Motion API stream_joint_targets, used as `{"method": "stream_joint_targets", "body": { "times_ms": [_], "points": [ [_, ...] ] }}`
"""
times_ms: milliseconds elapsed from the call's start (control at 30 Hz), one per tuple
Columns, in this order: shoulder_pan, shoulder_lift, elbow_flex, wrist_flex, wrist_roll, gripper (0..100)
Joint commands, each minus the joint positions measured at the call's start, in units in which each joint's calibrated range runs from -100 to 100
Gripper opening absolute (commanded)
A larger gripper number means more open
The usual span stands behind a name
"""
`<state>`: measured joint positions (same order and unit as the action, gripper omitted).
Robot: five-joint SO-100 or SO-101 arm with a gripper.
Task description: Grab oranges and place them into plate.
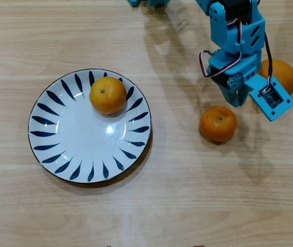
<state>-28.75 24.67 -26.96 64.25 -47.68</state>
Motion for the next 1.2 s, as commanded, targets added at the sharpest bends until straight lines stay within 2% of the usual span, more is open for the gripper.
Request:
{"method": "stream_joint_targets", "body": {
  "times_ms": [0, 100, 267, 367, 800, 1167],
  "points": [
    [-0.4, -0.6, 0.2, -2.1, -0.4, 2],
    [0.0, -1.0, 0.3, -1.9, -0.4, 6],
    [-0.3, -1.1, 0.4, 3.2, -3.7, 34],
    [-0.4, -0.9, 0.3, 5.1, -5.2, 45],
    [-0.5, 0.7, -0.1, 4.2, -6.6, 42],
    [-1.8, 6.6, 0.6, -7.1, -6.8, 42]
  ]
}}
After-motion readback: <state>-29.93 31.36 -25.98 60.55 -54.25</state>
